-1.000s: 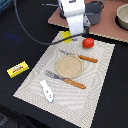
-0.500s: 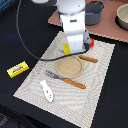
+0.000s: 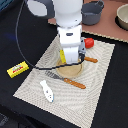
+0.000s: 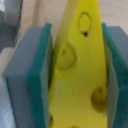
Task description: Interact with the objects in diverse but meaningful ways.
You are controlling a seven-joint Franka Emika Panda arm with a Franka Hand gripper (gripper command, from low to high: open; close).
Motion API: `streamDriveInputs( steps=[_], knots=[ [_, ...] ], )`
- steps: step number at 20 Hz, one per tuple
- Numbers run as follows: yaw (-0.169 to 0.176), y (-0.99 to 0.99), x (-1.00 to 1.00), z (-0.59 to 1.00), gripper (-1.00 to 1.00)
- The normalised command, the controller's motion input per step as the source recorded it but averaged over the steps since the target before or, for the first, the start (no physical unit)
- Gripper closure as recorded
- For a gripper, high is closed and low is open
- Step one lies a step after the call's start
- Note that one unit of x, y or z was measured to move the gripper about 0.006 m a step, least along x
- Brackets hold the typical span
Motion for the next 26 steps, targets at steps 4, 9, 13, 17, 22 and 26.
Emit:
streamDriveInputs(
  steps=[4,9,13,17,22,26],
  knots=[
    [-0.081,-0.18,0.82,0.18,1.0],
    [-0.077,-0.21,0.69,0.09,1.0],
    [-0.032,-0.16,0.4,-0.02,-1.0],
    [0.002,-0.04,0.35,0.38,-1.0],
    [0.019,0.05,0.29,1.0,-1.0],
    [0.016,0.11,0.09,0.95,-1.0]
  ],
)
